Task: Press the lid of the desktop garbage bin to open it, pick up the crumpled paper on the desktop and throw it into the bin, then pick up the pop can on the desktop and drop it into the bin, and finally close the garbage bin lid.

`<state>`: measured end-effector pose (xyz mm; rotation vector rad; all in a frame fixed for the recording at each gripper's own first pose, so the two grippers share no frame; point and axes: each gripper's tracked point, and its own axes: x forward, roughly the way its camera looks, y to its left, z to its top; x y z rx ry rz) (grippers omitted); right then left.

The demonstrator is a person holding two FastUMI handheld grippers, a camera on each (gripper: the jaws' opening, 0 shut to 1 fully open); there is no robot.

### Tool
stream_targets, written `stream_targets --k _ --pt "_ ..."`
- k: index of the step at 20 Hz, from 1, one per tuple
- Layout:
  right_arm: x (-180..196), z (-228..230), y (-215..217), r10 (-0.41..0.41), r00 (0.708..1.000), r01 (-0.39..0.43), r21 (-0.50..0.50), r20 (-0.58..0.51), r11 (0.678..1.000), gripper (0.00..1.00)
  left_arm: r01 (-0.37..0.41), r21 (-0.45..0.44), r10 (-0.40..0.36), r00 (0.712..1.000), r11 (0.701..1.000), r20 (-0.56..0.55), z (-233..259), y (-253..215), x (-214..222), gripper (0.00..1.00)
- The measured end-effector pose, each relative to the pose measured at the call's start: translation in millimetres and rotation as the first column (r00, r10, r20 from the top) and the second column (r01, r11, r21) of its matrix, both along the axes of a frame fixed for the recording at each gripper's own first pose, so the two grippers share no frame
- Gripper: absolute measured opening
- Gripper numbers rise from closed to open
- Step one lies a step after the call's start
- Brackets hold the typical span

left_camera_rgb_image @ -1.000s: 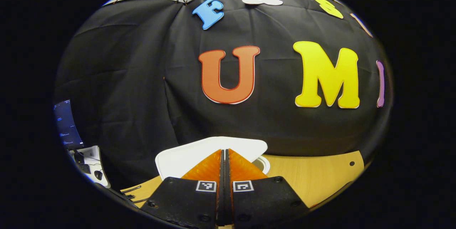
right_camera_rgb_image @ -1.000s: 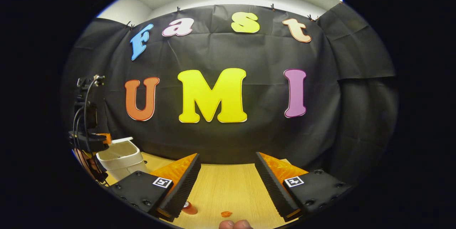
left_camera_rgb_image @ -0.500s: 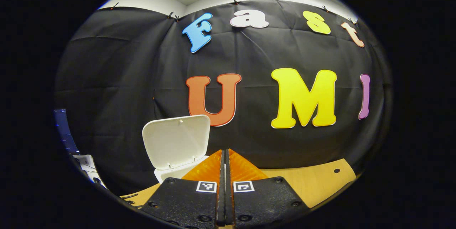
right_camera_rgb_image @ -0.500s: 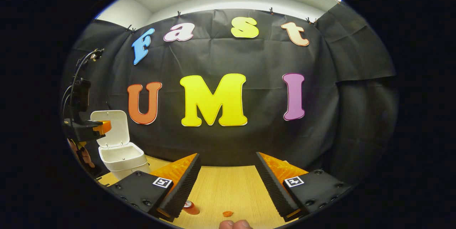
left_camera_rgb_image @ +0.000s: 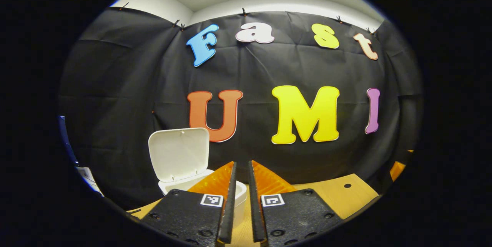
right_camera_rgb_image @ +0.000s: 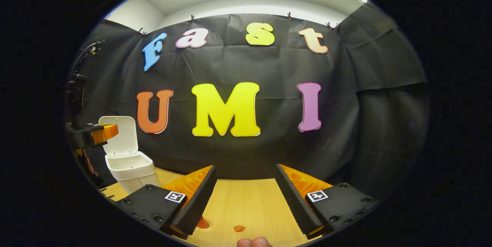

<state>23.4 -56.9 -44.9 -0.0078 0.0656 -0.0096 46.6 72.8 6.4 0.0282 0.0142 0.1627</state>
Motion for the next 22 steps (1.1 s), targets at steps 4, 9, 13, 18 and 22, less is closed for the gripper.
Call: stream_targets --k 4,9,13,18,22 --pt "-6.9 -18.1 -14.4 -0.018 0.999 0.018 -0.008 -0.035 1.000 0.98 0.055 -0.006 -0.055 0.998 0.998 -0.007 -10.1 -21.4 -12.0 0.49" --pt "-10.4 -34.4 -17.2 0.000 0.997 -0.002 -0.032 -0.073 0.999 0.98 0.133 0.000 -0.133 0.991 0.991 0.028 -5.7 -48.8 -23.1 0.68" --pt "-3.2 -61.2 -8.2 0.053 0.989 -0.059 -0.042 -0.140 0.997 0.98 0.138 -0.007 -0.138 0.990 0.990 0.027 -10.2 -55.3 -27.5 1.00" --pt "11.0 -134.6 2.4 0.123 0.947 -0.151 -0.073 -0.298 0.986 0.98 0.150 0.013 -0.150 0.988 0.989 0.029 -10.8 -58.1 -35.1 1.00" --pt "21.8 -203.7 11.9 0.157 0.891 -0.202 -0.063 -0.425 0.977 0.98 0.157 -0.006 -0.157 0.987 0.988 0.033 -7.2 -58.6 -42.5 1.00"
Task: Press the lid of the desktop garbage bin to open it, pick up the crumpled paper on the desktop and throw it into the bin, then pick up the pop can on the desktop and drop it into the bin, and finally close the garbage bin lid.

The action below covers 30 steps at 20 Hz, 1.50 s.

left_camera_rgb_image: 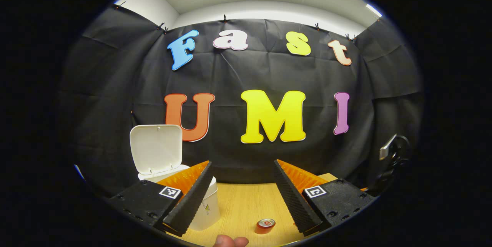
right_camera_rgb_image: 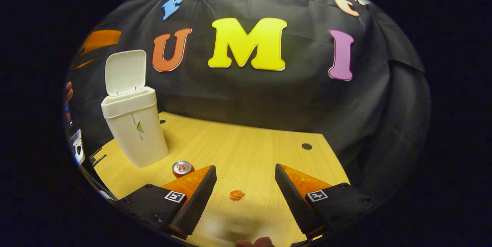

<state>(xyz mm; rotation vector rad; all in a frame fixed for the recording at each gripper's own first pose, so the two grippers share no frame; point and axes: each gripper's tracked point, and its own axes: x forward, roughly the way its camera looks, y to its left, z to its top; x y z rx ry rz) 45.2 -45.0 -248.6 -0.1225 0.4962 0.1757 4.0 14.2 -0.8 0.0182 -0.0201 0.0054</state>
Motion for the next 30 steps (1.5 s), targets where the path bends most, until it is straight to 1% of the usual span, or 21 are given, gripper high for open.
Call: stream_targets --k 2,5,13,20,22,23,24,25,26,28,30 --pt "1.9 -34.7 4.0 0.018 0.997 -0.018 -0.002 -0.080 1.000 0.98 -0.008 0.026 0.008 1.000 1.000 -0.001 -0.2 4.3 -3.2 1.00" --pt "6.0 -73.1 6.1 0.019 0.989 -0.022 -0.017 -0.149 1.000 0.98 -0.028 0.039 0.028 0.999 0.999 -0.016 -4.6 13.8 -7.4 1.00" --pt "27.7 -140.1 14.1 0.017 0.960 -0.030 -0.040 -0.281 0.999 0.98 -0.076 0.037 0.079 0.994 0.996 -0.073 -20.1 34.7 -17.2 1.00" --pt "34.1 -194.9 7.9 -0.022 0.895 -0.012 -0.075 -0.445 0.997 1.00 -0.113 0.044 0.117 0.989 0.993 -0.090 -23.7 52.6 -15.3 1.00" --pt "33.2 -205.5 7.2 -0.039 0.879 0.003 -0.078 -0.474 0.997 0.96 -0.123 0.046 0.127 0.988 0.991 -0.094 -24.9 56.7 -14.8 1.00" --pt "31.7 -206.9 8.0 -0.031 0.872 -0.001 -0.066 -0.489 0.998 0.96 -0.126 0.045 0.130 0.987 0.991 -0.096 -25.4 58.2 -14.5 1.00" --pt "34.8 -206.1 9.4 -0.030 0.878 -0.001 -0.065 -0.477 0.998 0.86 -0.130 0.045 0.134 0.986 0.990 -0.100 -26.7 60.0 -15.5 1.00" --pt "34.1 -207.5 9.9 -0.027 0.873 -0.006 -0.067 -0.487 0.998 0.81 -0.132 0.043 0.136 0.985 0.990 -0.104 -28.6 61.2 -15.5 1.00" --pt "34.4 -206.3 11.3 -0.028 0.876 -0.005 -0.066 -0.482 0.998 0.67 -0.134 0.042 0.138 0.985 0.990 -0.105 -28.7 61.9 -15.6 1.00" --pt "32.5 -208.5 12.4 -0.037 0.874 0.003 -0.072 -0.485 0.997 0.48 -0.137 0.046 0.141 0.984 0.990 -0.106 -27.6 64.2 -16.4 1.00" --pt "32.4 -207.3 12.2 -0.038 0.873 0.004 -0.071 -0.486 0.997 0.46 -0.140 0.047 0.144 0.984 0.989 -0.103 -26.5 66.3 -15.9 1.00"
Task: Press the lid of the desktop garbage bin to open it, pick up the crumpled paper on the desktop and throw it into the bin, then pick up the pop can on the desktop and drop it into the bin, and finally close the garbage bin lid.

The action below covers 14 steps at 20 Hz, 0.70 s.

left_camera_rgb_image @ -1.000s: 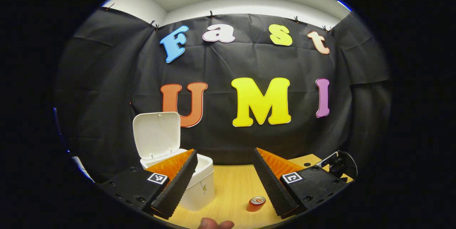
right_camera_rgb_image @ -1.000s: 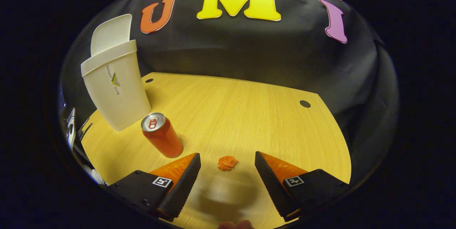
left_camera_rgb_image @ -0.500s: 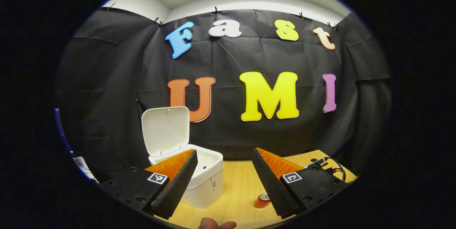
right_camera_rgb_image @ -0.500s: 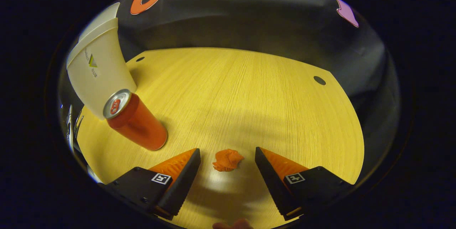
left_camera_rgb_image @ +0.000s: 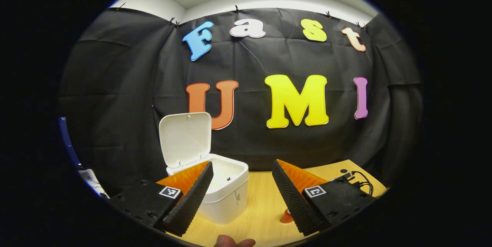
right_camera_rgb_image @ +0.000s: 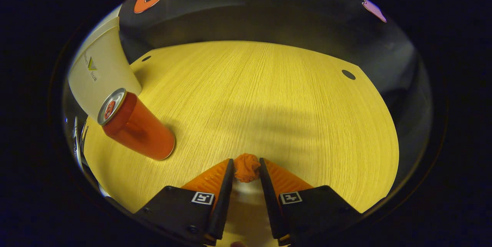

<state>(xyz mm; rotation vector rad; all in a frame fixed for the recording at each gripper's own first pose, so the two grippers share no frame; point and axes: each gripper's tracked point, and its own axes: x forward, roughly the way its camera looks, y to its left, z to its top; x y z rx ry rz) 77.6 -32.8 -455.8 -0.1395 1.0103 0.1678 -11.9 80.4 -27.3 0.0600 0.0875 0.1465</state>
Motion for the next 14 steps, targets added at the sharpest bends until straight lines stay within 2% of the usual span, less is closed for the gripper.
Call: stream_targets --k 1,2,5,6,10,14 --pt "-0.6 0.5 0.7 0.011 1.000 -0.011 0.002 0.004 1.000 0.47 0.000 -0.001 0.000 1.000 1.000 0.001 -0.3 -0.1 -0.3 1.00" --pt "0.3 0.2 0.5 0.015 1.000 -0.015 -0.006 0.006 1.000 0.26 -0.001 -0.003 0.001 1.000 1.000 -0.001 0.0 1.6 -0.2 1.00" --pt "0.7 2.2 -0.4 0.031 0.999 -0.031 -0.025 0.012 0.999 0.24 -0.008 -0.010 0.008 1.000 1.000 -0.002 1.1 4.9 -0.2 1.00" --pt "-0.1 0.0 -1.4 0.027 1.000 -0.027 -0.027 0.014 0.999 0.12 -0.010 -0.014 0.010 1.000 1.000 -0.004 0.1 6.5 -2.1 1.00" --pt "-7.1 23.4 0.5 0.013 0.999 -0.012 -0.004 0.043 1.000 0.14 -0.008 -0.033 0.008 1.000 0.999 -0.002 1.9 6.2 -3.6 1.00" --pt "-6.8 91.5 8.9 0.008 0.986 -0.013 0.030 0.164 0.999 0.13 -0.009 -0.061 0.009 1.000 0.998 0.000 2.4 11.1 -6.4 1.00"
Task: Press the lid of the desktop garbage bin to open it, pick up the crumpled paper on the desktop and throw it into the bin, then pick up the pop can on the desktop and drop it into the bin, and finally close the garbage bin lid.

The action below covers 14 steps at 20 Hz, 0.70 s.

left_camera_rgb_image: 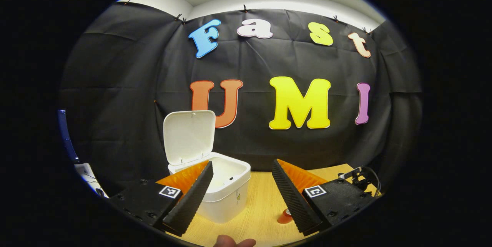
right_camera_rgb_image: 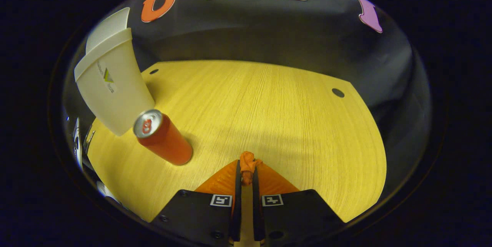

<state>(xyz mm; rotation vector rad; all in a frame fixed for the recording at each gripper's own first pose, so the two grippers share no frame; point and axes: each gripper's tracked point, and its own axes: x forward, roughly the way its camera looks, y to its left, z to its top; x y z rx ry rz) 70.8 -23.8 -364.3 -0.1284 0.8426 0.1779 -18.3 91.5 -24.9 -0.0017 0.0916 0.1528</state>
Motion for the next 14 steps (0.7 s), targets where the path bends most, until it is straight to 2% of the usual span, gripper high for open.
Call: stream_targets --k 4,7,10,13,14 --pt "5.4 81.9 9.8 -0.036 0.990 0.029 0.054 0.139 0.998 0.13 0.012 0.021 -0.012 1.000 1.000 0.014 2.7 4.4 -4.7 1.00" --pt "14.2 140.9 22.2 -0.036 0.973 0.017 0.084 0.226 0.996 0.13 0.029 0.031 -0.029 0.999 0.999 0.025 3.9 5.8 -8.8 1.00" --pt "29.5 202.2 40.9 -0.024 0.941 -0.009 0.097 0.337 0.995 0.13 0.030 0.018 -0.030 0.999 0.999 0.026 1.7 8.8 -15.4 1.00" --pt "40.0 255.5 82.7 0.018 0.908 -0.080 0.131 0.418 0.988 0.13 0.020 0.013 -0.020 0.999 1.000 0.028 4.3 13.7 -21.4 1.00" --pt "44.8 271.9 97.6 0.043 0.887 -0.115 0.130 0.459 0.985 0.13 0.014 0.010 -0.015 0.999 1.000 0.033 4.8 18.1 -24.3 1.00"
